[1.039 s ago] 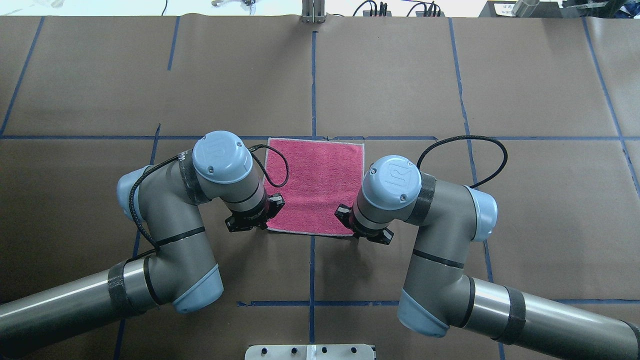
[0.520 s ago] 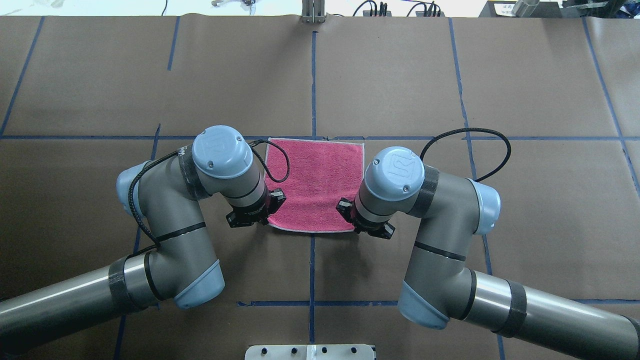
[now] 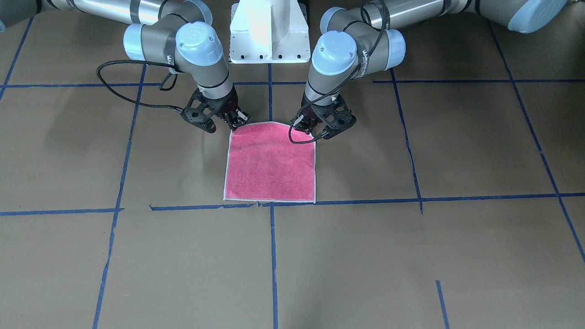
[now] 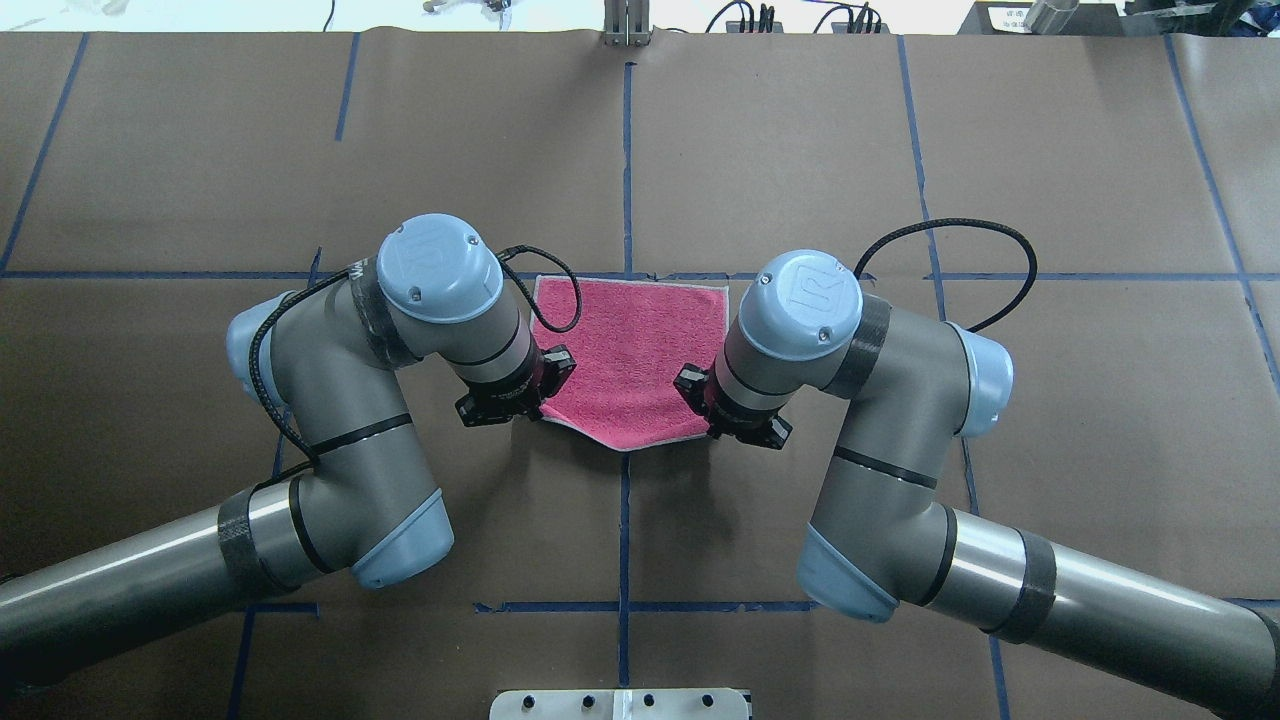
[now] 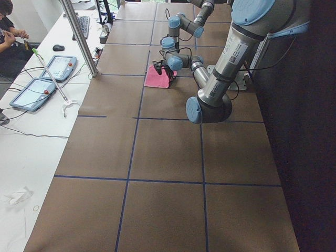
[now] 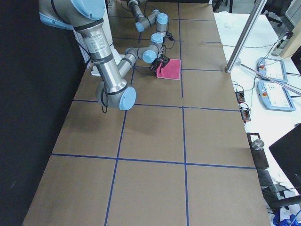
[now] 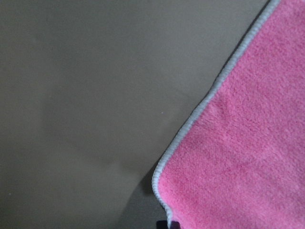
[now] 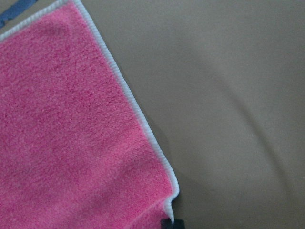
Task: Fold towel twice with both arms
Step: 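Lift the near towel edge with both grippers and carry it away from the robot, then lay the held edge onto the far towel edge with both grippers, then open both grippers and raise them off the folded towel, then grasp the folded towel's end nearest the left gripper while the right arm withdraws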
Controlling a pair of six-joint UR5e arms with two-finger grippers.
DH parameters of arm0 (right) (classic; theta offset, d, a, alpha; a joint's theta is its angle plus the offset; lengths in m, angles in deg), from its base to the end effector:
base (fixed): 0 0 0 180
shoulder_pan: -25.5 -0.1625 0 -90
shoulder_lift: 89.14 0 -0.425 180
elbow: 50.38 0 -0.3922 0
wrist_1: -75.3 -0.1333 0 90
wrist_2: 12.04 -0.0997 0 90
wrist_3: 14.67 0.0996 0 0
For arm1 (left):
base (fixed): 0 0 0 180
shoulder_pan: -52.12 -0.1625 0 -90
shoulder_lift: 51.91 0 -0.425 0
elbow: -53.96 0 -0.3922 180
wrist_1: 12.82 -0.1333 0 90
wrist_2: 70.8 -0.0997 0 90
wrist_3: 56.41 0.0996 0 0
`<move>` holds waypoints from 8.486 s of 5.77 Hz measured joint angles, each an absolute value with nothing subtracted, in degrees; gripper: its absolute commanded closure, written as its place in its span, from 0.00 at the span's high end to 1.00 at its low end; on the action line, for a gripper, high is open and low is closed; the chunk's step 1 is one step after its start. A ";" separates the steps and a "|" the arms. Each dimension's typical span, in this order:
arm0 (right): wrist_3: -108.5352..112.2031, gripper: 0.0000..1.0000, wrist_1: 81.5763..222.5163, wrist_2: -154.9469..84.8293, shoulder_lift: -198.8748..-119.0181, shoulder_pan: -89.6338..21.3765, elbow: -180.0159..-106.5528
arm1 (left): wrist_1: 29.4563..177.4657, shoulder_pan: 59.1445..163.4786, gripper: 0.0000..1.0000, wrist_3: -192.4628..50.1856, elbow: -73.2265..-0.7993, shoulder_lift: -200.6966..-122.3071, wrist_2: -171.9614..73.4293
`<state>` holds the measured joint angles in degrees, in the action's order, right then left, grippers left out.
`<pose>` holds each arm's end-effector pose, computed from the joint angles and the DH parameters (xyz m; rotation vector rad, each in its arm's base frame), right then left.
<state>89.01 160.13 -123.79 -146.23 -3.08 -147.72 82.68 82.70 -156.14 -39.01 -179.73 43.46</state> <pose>-0.5388 -0.4033 0.2598 -0.2580 -0.8331 0.5407 0.5488 -0.4316 0.2327 -0.2518 0.8628 -0.4853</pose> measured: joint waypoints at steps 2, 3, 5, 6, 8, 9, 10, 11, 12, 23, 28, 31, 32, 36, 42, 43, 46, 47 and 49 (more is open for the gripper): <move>88.69 0.00 160.02 -124.74 -145.29 -4.95 -147.12 | 82.78 83.68 0.00 -156.32 -38.85 -180.24 43.46; 88.63 0.00 160.07 -125.23 -144.99 -5.39 -147.02 | 82.78 84.07 0.00 -156.39 -38.87 -180.51 43.55; 89.06 0.00 161.32 -129.04 -144.68 -5.65 -148.74 | 81.29 84.44 0.00 -156.71 -40.70 -180.56 45.42; 89.14 0.00 162.87 -130.57 -144.72 -5.68 -149.76 | 79.47 84.71 0.00 -156.82 -41.84 -180.46 46.64; 89.24 0.00 163.83 -132.37 -145.21 -5.44 -150.61 | 77.60 84.79 0.00 -156.92 -43.18 -180.09 47.28; 89.37 0.00 163.88 -132.49 -145.42 -5.26 -150.76 | 77.49 84.72 0.00 -157.00 -43.39 -180.01 47.31; 89.74 0.00 163.89 -132.53 -145.56 -5.02 -150.87 | 77.36 84.60 0.00 -157.63 -43.60 -179.98 47.35; 90.29 0.00 163.89 -132.56 -145.70 -4.79 -151.26 | 77.08 84.48 0.00 -158.69 -44.19 -179.90 47.39; 91.07 0.00 163.89 -132.60 -145.93 -4.61 -151.83 | 76.43 84.35 0.00 -159.38 -45.08 -179.84 47.41; 87.90 0.06 160.37 -132.47 -141.46 -10.97 -140.97 | 87.08 89.05 0.00 -160.38 -35.22 -182.64 47.02; 87.64 0.05 154.90 -132.53 -140.11 -12.67 -133.86 | 96.01 91.30 0.00 -164.56 -25.14 -185.83 46.97; 87.84 0.06 151.37 -132.56 -139.17 -13.61 -130.78 | 97.22 92.02 0.00 -164.71 -23.25 -186.30 46.89; 87.85 0.06 151.27 -132.60 -139.06 -13.98 -130.61 | 97.34 92.22 0.00 -164.69 -22.72 -186.68 46.89; 86.77 1.00 151.14 -132.57 -138.97 -14.63 -129.95 | 99.28 92.54 1.00 -164.27 -20.20 -187.80 46.86; 81.45 1.00 151.31 -134.40 -140.48 -18.47 -131.79 | 101.65 94.11 1.00 -157.07 -25.37 -181.93 47.34; 79.35 1.00 151.38 -135.08 -142.17 -19.44 -133.33 | 103.04 93.69 1.00 -154.69 -27.78 -179.28 47.37; 73.38 1.00 151.41 -135.26 -145.13 -20.59 -135.39 | 104.92 88.73 0.99 -153.75 -27.78 -178.82 45.59; 73.20 1.00 151.39 -135.26 -145.39 -20.62 -135.42 | 104.80 87.51 0.92 -153.67 -26.56 -179.71 43.93; 72.64 1.00 151.33 -135.32 -146.42 -21.01 -135.67 | 104.70 86.93 0.87 -153.39 -25.18 -180.93 42.60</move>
